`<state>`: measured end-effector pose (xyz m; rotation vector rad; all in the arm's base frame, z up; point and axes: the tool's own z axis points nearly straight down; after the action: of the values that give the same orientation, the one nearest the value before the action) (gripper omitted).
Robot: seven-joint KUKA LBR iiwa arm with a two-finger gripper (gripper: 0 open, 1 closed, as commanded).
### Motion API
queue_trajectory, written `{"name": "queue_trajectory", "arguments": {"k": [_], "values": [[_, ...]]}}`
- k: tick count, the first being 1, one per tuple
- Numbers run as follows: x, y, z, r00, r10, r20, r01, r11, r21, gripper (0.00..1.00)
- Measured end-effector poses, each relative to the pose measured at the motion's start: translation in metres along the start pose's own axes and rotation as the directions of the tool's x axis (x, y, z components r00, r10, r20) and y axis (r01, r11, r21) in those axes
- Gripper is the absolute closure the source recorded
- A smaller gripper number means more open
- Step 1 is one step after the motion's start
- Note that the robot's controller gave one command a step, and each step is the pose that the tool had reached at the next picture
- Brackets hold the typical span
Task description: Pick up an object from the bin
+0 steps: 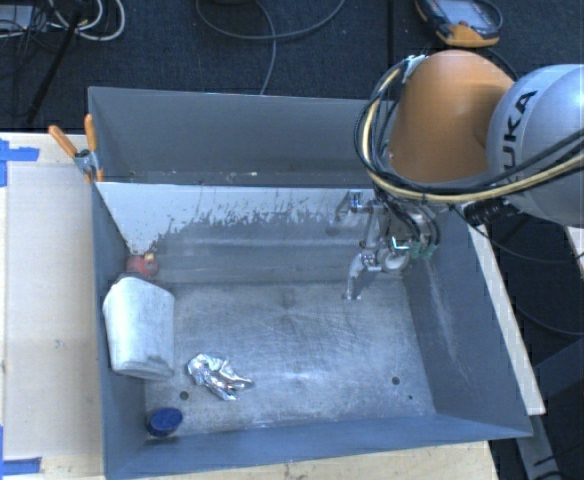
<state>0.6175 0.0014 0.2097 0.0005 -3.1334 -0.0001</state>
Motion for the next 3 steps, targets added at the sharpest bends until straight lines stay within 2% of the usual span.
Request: {"name": "queue_trajectory", "arguments": {"k": [1, 2, 3], "values": [[0.064, 0.039, 0.113, 0.953, -0.303, -0.001, 0.303, 0.953, -0.001, 0.0], [-0.002, 0.1, 0.136, 0.923, -0.384, 0.01, 0.384, 0.923, 0.005, 0.0], [0.111, 0.137, 0.115, 0.854, -0.52, 0.002, 0.52, 0.854, 0.0, 0.0]]}}
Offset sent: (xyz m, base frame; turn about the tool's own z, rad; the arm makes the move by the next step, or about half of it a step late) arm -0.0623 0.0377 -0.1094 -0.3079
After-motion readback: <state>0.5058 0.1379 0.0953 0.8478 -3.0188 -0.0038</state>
